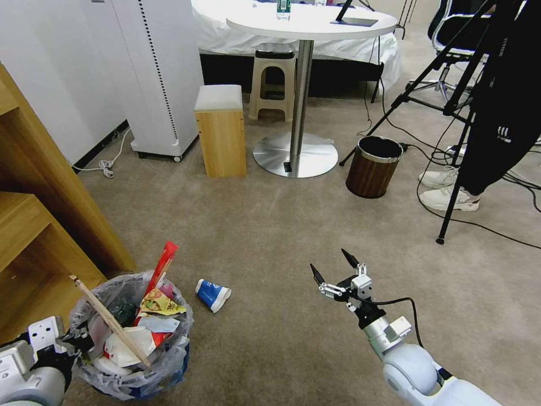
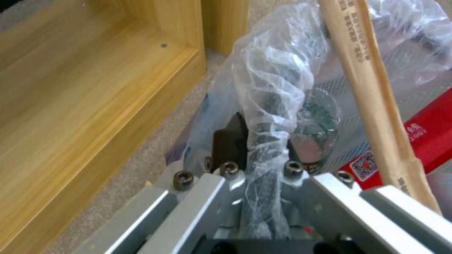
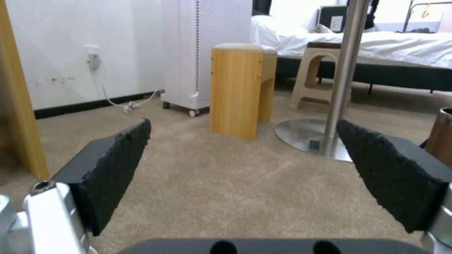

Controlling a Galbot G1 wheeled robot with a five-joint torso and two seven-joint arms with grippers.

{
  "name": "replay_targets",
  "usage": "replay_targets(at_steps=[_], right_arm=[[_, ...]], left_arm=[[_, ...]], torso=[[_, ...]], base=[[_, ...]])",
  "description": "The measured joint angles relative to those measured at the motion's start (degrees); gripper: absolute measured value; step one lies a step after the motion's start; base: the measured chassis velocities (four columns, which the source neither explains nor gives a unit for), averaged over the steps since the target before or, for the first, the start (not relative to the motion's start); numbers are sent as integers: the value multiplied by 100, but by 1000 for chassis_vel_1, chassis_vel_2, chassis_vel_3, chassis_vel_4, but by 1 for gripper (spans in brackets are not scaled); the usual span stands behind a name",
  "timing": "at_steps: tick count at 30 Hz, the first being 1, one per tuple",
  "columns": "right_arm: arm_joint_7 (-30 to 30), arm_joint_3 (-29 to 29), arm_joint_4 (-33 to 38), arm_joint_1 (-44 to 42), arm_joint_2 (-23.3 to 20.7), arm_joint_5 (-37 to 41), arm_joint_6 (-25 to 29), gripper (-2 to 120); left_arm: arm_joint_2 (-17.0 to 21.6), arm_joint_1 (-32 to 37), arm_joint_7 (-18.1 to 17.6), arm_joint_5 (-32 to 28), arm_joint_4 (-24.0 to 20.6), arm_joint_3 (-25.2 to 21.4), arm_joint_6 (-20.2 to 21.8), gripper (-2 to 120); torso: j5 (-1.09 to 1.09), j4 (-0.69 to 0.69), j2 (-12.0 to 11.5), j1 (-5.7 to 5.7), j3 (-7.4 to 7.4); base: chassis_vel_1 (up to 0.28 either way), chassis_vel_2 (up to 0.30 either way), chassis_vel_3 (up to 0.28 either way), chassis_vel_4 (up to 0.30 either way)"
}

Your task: Pick up the trash bin and place the garbage on the floor into it.

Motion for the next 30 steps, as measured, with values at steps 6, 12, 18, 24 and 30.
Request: replay_targets(at_steps=[6, 12, 18, 24, 30], right_arm=[[-11, -36, -23, 55, -7, 41, 7, 100], [-11, -44, -13, 58, -11, 45, 1, 100], [-16, -35, 15, 66, -17, 51, -9, 100], [-16, -24, 42, 51, -23, 62, -28, 100], [-17, -4, 43, 3, -13, 48, -28, 100]], left_arm=[[3, -19, -1, -20, 24, 3, 0, 1], [9, -34, 0, -58, 26, 11, 1, 1], [22, -34, 0, -94, 29, -8, 1, 1], [19, -31, 11, -94, 28, -8, 3, 1], [15, -28, 13, -91, 21, -8, 4, 1]], torso=[[0, 0, 0, 0, 0], [0, 0, 0, 0, 0], [0, 0, 0, 0, 0], [0, 0, 0, 0, 0], [0, 0, 0, 0, 0]], base=[[0, 0, 0, 0], [0, 0, 0, 0], [0, 0, 0, 0], [0, 0, 0, 0], [0, 0, 0, 0]])
